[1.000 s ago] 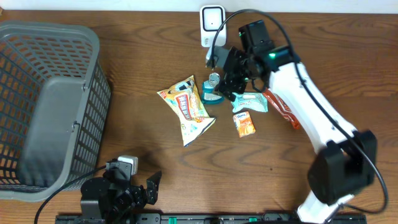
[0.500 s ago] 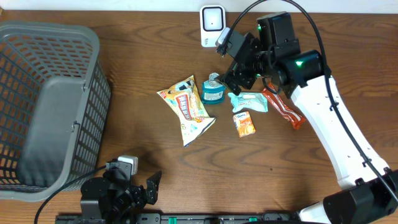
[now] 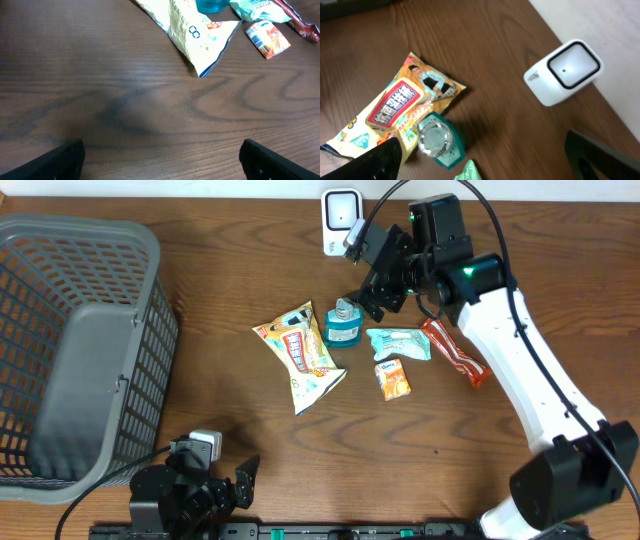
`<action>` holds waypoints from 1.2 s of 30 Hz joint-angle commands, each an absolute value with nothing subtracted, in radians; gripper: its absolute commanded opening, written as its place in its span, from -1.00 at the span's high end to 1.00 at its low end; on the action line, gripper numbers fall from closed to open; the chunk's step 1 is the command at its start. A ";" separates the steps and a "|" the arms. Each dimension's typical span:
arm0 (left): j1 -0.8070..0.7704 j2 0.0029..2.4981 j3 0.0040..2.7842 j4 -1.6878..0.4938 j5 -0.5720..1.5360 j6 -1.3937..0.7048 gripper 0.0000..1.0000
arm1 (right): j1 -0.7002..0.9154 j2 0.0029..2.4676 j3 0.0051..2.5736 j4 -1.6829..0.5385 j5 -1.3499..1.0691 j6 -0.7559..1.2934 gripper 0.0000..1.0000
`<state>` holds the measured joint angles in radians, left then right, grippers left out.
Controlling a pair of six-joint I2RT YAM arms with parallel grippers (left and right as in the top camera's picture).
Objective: Scan the item barcode
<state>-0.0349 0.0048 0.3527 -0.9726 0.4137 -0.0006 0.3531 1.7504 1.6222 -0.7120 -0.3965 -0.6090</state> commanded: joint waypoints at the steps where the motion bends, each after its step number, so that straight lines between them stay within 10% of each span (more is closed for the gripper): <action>1: -0.039 0.005 0.353 -0.988 0.422 -0.001 -0.97 | 0.346 1.819 1.638 -0.706 -0.562 -0.683 -0.98; 36: -0.039 0.005 0.353 -0.988 0.422 -0.001 -0.97 | 0.430 2.032 1.632 -0.713 -0.484 -0.846 -0.99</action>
<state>-0.0349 0.0048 0.3527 -0.9726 0.4137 -0.0006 0.4080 2.0201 1.6222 -0.7303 -0.5552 -0.8330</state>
